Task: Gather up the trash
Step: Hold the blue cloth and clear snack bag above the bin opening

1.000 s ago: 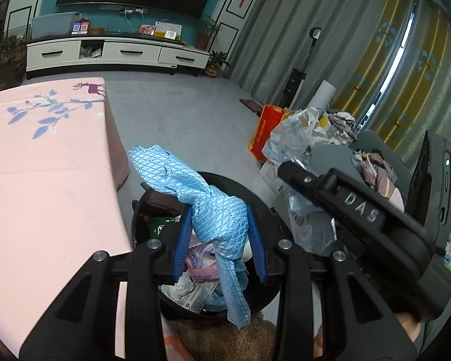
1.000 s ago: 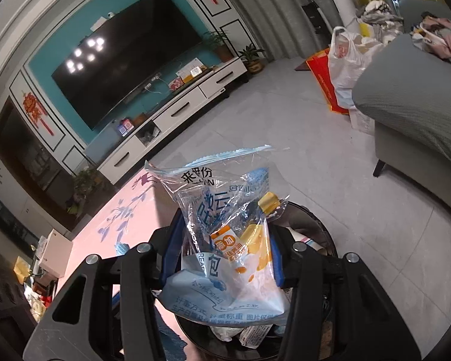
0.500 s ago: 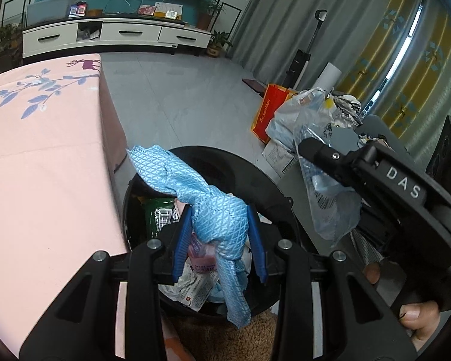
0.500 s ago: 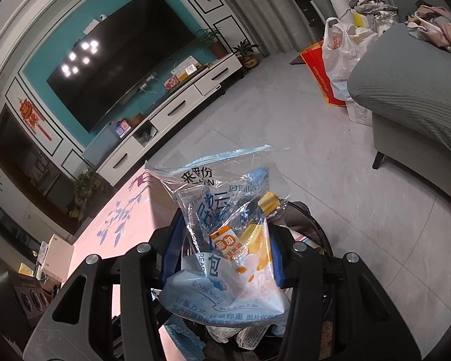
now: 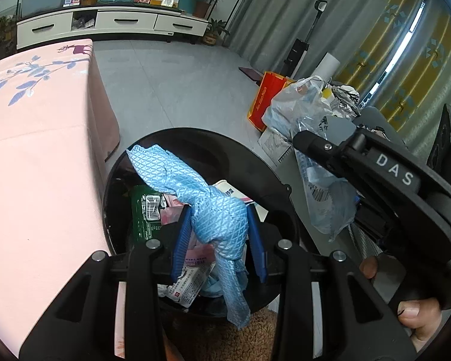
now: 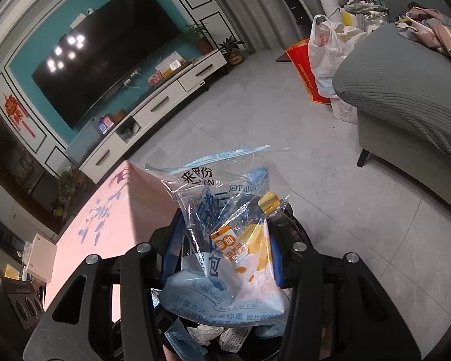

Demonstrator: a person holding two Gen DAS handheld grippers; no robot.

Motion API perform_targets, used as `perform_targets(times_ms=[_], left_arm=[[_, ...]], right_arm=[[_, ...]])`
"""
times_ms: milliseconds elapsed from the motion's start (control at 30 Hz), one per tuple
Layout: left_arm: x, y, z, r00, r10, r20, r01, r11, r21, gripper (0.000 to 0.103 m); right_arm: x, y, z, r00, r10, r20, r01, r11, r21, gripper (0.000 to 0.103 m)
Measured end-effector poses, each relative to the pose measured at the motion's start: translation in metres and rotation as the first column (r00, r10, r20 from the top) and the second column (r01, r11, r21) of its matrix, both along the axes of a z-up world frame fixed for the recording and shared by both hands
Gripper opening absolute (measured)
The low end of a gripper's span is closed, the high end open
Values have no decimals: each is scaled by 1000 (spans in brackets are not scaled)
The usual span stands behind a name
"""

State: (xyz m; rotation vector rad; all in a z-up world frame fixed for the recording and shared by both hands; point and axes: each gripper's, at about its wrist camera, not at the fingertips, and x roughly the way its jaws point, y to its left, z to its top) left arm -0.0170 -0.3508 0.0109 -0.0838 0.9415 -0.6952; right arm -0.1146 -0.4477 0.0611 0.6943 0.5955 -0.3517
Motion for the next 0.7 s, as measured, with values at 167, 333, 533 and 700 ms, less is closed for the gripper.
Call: perform_targets(times_ms=[167, 333, 533, 700], left_arm=[[2, -3, -4, 1000, -7, -15, 7, 1000, 6, 37], [2, -4, -6, 1000, -6, -31, 6, 1000, 10, 37], [0, -7, -10, 999, -9, -42, 9, 1000, 15, 37], [-1, -11, -11, 999, -12, -47, 13, 1000, 25, 37]], right_arm=[[4, 0, -4, 1000, 15, -14, -15, 1000, 6, 49], [8, -3, -7, 999, 20, -30, -20, 1000, 8, 49], [10, -5, -12, 998, 24, -51, -24, 1000, 7, 50], [12, -5, -14, 998, 26, -59, -25, 1000, 8, 50]])
